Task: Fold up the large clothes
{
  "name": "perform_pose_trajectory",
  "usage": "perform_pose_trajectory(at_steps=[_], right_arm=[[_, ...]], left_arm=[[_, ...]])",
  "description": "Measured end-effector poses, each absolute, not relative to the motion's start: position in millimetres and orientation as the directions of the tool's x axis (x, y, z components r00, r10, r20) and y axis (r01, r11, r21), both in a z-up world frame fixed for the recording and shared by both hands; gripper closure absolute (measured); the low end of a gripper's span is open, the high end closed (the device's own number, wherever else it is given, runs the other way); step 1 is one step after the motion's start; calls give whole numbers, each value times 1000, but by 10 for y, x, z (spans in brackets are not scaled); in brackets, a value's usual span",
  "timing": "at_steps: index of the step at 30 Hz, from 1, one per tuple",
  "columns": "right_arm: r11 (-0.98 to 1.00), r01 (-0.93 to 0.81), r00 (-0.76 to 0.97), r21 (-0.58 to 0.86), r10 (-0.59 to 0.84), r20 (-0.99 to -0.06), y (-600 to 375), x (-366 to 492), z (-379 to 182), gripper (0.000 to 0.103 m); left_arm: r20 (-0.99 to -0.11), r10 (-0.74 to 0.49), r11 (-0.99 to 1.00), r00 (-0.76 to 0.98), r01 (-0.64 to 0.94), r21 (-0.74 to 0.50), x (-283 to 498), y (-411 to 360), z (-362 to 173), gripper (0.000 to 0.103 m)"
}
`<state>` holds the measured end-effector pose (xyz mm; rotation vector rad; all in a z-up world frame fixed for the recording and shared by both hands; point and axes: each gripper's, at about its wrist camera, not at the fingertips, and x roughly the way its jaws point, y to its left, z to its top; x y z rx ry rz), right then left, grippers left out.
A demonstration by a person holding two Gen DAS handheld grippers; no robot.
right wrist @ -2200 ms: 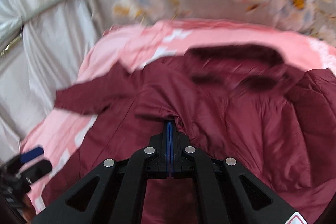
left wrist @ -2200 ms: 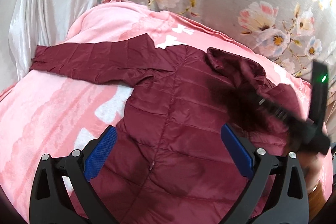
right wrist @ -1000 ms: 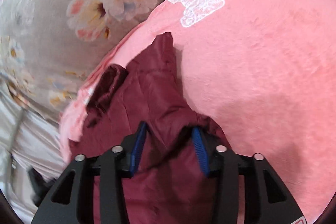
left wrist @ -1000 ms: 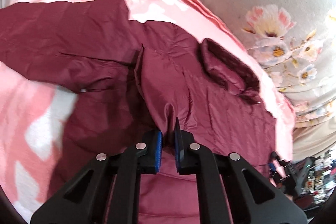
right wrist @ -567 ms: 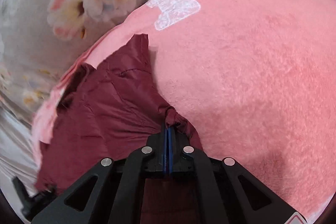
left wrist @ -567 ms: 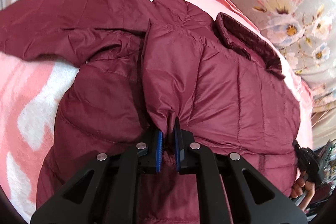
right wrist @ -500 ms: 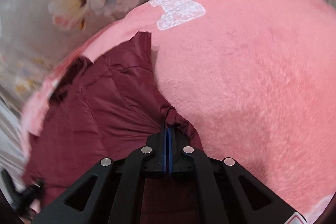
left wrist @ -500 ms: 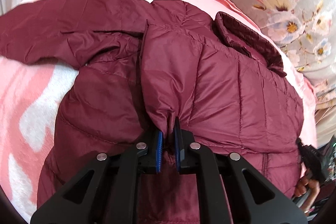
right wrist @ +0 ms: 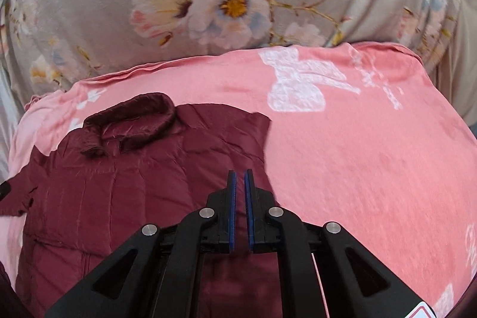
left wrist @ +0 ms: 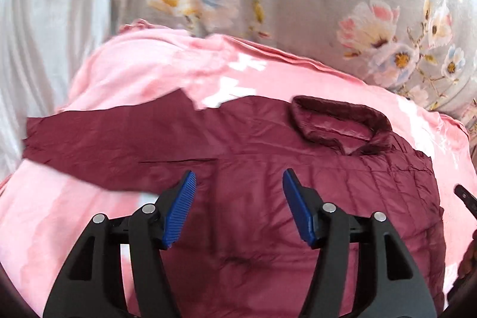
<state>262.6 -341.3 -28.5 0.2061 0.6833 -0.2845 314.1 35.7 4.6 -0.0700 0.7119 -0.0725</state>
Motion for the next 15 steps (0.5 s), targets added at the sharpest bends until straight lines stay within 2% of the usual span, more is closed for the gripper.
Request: perform_pose_trajectory(at_steps=[3, 5, 9, 15], right_arm=[[936, 347, 695, 55, -218, -685, -3453, 2819, -498, 98], [931, 363, 673, 42, -230, -703, -3507, 2856, -628, 98], [924, 380, 640, 44, -228, -734, -3629, 2874, -846, 98], [927, 376, 626, -21, -271, -731, -3534, 2885, -972, 99]], left_arm=[[-707, -71, 997, 703, 44, -57, 3373, 148, -229, 48], [-736, -47, 999, 675, 25, -41, 3452, 95, -419, 53], [-778, -42, 998, 627, -5, -58, 3506, 139, -734, 53], [-765, 1, 1000, 645, -7, -4, 3424, 85, -913, 52]])
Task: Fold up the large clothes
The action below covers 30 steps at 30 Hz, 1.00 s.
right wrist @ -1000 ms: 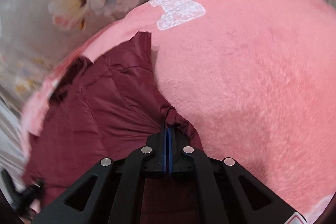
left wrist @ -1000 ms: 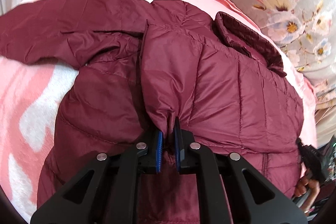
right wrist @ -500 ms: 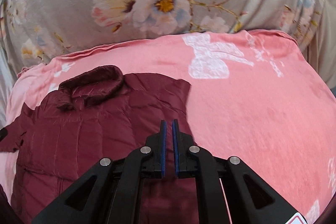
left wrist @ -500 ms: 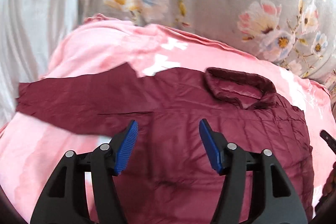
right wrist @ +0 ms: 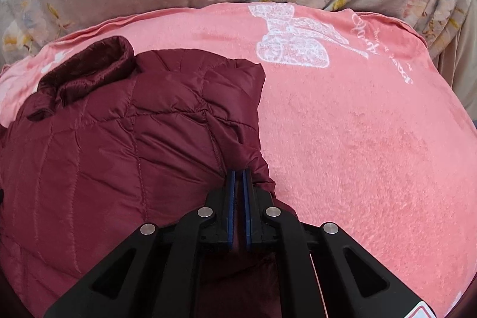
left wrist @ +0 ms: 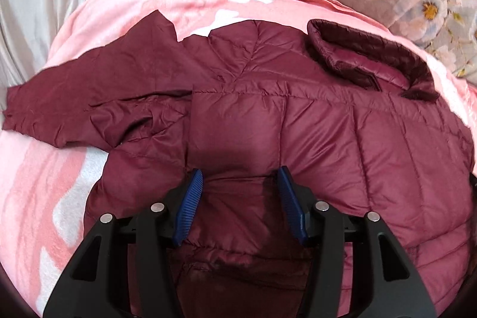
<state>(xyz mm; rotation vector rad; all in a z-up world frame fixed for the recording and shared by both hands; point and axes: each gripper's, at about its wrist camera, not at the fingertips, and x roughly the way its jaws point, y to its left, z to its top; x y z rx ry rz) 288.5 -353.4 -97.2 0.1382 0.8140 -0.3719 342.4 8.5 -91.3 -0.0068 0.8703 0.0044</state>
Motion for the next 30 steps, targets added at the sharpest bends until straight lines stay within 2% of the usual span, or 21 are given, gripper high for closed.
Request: perform_pose_trajectory(at_steps=[3, 10, 11, 13, 14, 15, 17, 18, 20, 21, 23, 26, 30], right_arm=[[926, 377, 620, -36, -281, -732, -3513, 2891, -989, 98], [914, 391, 597, -113, -345, -724, -3437, 2909, -981, 91], [908, 399, 590, -131, -363, -721, -3423, 2910, -981, 86], [874, 446, 555, -193, -439, -707, -3410, 2912, -975, 68], [852, 477, 534, -217, -477, -698, -3425, 2907, -972, 49], [841, 500, 525, -208, -485, -699, -3471, 2890, -968, 39], [856, 501, 546, -129, -428, -720, -3590, 2846, -973, 38], [860, 504, 557, -82, -396, -730, -3659, 2823, -979, 37], [855, 516, 586, 45, -314, -747, -3833, 2751, -1006, 33], [848, 520, 602, 100, -281, -748, -3898, 2714, -1016, 31], [841, 522, 623, 143, -262, -737, -3919, 2667, -1003, 31], [841, 527, 642, 120, -301, -705, -3846, 2602, -916, 31], [868, 491, 693, 74, -338, -637, -3629, 2458, -698, 31]], left_arm=[[-752, 41, 999, 658, -7, 47, 3400, 7, -942, 52], [-742, 48, 998, 668, -9, 56, 3389, 0, -941, 52], [-740, 42, 999, 671, -9, 48, 3384, 13, -933, 51], [-733, -7, 1000, 680, -3, -12, 3361, 103, -888, 50], [-729, -35, 999, 683, -2, -50, 3335, 166, -856, 46], [-722, -66, 995, 689, -13, -104, 3291, 308, -791, 42], [-692, -85, 980, 717, -66, -189, 3209, 691, -630, 29], [-672, -80, 971, 736, -95, -220, 3186, 911, -550, 26], [-644, -13, 952, 765, -188, -243, 3191, 1405, -414, 13], [-636, 20, 942, 771, -228, -247, 3200, 1615, -358, 10], [-635, 144, 901, 759, -366, -233, 3268, 2231, -270, 9], [-670, 255, 826, 697, -517, -224, 3446, 3035, -290, 9], [-725, 298, 749, 621, -623, -226, 3670, 3745, -466, 9]])
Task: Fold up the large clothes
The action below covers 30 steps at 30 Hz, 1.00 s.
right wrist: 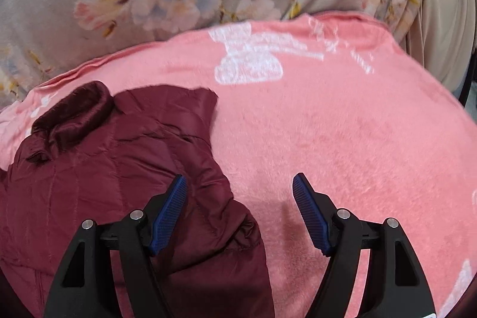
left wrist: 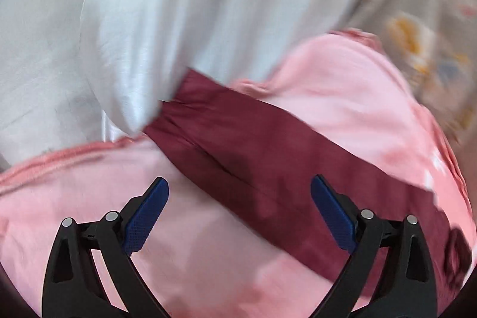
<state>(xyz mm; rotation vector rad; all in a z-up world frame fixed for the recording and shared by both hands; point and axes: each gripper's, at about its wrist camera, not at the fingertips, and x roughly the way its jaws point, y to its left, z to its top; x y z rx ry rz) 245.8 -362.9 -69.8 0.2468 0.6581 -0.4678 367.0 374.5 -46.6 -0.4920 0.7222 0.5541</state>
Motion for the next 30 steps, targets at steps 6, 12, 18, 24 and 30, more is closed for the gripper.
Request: perform_pose_trajectory(at_steps=[6, 12, 18, 24, 30], right_arm=[[941, 336, 751, 32, -247, -612, -3139, 2291, -435, 25], [976, 216, 767, -2, -171, -618, -2635, 2096, -412, 24], [993, 112, 751, 29, -65, -657, -2233, 1925, -519, 24], [997, 59, 753, 43, -16, -657, -1999, 1726, -531, 24], [997, 70, 752, 37, -28, -658, -2094, 1561, -541, 24]], left_arm=[[-747, 108, 645, 656, -617, -450, 3881, 4132, -819, 16], [-724, 100, 728, 683, -546, -414, 4033, 3867, -520, 97], [-569, 41, 899, 821, -279, -338, 3917, 2772, 487, 101], [-435, -193, 975, 879, 121, -188, 3524, 999, 1322, 102], [-496, -400, 914, 771, 373, -157, 3342, -481, 1144, 102]])
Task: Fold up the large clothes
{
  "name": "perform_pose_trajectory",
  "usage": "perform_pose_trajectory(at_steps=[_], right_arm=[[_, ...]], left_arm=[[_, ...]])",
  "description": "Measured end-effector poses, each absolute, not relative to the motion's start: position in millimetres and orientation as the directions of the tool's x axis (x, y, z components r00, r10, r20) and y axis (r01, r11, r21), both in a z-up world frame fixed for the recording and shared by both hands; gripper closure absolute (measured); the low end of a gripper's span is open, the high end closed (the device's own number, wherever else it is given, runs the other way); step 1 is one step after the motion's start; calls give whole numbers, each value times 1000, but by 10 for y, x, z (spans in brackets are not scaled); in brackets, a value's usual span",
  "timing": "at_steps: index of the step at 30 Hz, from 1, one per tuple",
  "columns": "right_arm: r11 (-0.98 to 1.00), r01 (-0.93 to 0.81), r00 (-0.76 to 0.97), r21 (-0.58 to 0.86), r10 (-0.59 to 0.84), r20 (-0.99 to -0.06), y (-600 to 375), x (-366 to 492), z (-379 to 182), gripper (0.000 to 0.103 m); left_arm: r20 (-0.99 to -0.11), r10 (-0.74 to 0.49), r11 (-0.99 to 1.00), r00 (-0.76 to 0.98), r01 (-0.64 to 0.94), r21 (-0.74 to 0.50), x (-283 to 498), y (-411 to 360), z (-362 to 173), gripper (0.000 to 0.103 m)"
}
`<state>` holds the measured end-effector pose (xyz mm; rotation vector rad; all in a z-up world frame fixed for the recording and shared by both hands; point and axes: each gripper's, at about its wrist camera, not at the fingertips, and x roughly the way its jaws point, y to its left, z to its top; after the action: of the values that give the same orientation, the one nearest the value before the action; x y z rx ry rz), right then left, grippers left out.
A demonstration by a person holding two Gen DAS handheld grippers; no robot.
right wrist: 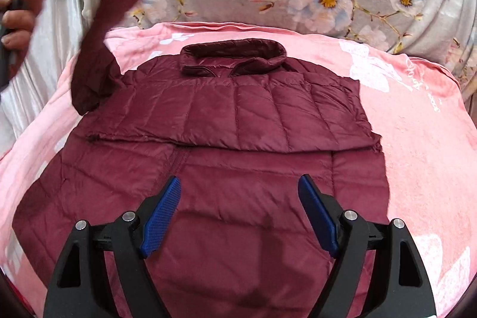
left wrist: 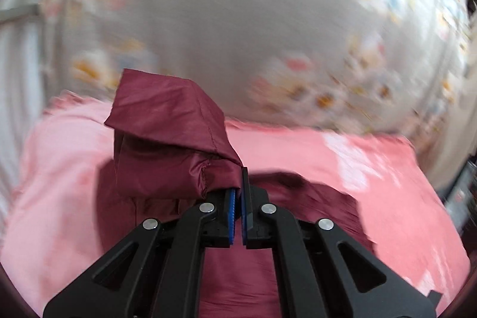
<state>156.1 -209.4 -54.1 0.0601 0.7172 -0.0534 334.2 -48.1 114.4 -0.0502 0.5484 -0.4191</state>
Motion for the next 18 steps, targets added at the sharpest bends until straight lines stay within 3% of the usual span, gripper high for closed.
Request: perform_pose_trajectory(at_steps=[7, 10, 12, 14, 18], right_arm=[[985, 134, 727, 105, -26, -686, -2518, 1474, -619, 24], [975, 156, 724, 156, -6, -690, -2697, 1483, -632, 24], [970, 165, 725, 177, 2, -688, -2801, 1535, -616, 24], [966, 163, 728, 199, 19, -686, -2861, 1610, -596, 24], [955, 135, 736, 263, 81, -672, -2913, 1862, -519, 24]], left_arm=[[-662, -427, 891, 616, 410, -194, 3333, -1416, 195, 99], [-714, -429, 890, 553, 396, -227, 3312, -1450, -189, 97], [-703, -471, 874, 532, 387, -293, 3227, -1271, -251, 82], [-661, -510, 859, 550, 371, -353, 3122, -989, -180, 48], [-599, -480, 874, 641, 296, -384, 3040, -371, 16, 34]])
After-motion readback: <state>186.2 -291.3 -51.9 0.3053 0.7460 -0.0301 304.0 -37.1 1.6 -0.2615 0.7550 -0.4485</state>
